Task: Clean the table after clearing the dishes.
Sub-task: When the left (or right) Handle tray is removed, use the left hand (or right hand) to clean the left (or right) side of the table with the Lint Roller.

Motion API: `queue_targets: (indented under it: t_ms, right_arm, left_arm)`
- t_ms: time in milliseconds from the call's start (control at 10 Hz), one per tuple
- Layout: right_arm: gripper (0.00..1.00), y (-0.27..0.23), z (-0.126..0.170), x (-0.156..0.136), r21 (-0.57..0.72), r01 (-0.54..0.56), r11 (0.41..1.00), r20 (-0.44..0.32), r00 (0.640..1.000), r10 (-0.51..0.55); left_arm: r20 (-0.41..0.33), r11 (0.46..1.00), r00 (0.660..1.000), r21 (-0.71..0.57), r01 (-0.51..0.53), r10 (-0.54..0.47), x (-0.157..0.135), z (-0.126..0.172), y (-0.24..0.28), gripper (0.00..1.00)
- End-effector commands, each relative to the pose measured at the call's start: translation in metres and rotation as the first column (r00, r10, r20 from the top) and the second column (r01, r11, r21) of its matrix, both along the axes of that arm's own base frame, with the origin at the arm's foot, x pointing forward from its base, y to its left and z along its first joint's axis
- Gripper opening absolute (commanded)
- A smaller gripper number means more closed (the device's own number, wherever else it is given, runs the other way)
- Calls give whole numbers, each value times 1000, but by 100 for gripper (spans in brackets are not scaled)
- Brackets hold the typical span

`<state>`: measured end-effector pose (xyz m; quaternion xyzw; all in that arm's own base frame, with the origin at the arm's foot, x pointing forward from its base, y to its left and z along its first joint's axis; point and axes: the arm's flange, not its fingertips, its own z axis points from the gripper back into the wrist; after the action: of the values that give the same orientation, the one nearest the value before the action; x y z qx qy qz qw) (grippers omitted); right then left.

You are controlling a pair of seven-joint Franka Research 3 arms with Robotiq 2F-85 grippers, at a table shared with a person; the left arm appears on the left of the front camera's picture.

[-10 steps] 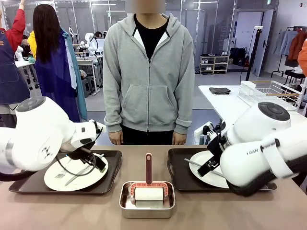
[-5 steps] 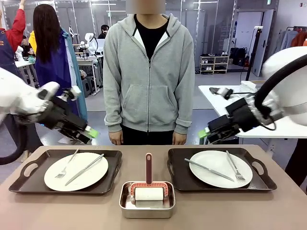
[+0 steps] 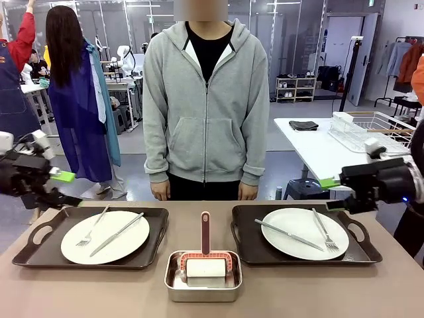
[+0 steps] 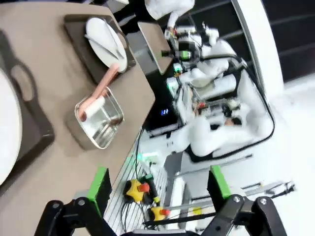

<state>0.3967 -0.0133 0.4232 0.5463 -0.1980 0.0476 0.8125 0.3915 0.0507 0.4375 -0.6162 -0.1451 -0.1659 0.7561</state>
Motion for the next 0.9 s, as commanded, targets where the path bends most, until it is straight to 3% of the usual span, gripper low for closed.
queue_targets:
  t_ms: [0, 100, 200, 300, 500, 800]
  right_arm:
    - [100, -30, -12, -22, 98, 180, 979, -79, 982, -173]
    - [100, -70, -25, -28, 88, 271, 959, -110, 959, -261]
    - [100, -114, -39, -39, 113, 347, 931, -111, 936, -335]
    - [100, -150, -48, -56, 115, 454, 884, -133, 889, -439]
    - [100, -189, -47, -90, 147, 554, 819, -114, 832, -543]
    - [100, -205, -39, -96, 108, 597, 795, -116, 802, -586]
  left_arm:
    - [-69, 983, 984, -72, -171, 166, -17, -15, 38, 100]
    - [-83, 968, 970, -90, -234, 226, -31, -27, 72, 100]
    - [-143, 941, 935, -48, -335, 326, -49, -47, 110, 100]
    - [-210, 900, 888, -69, -431, 409, -68, -73, 149, 100]
    - [-230, 788, 793, -139, -600, 564, -122, -108, 200, 100]
    - [-211, 686, 691, -110, -720, 691, -161, -103, 227, 100]
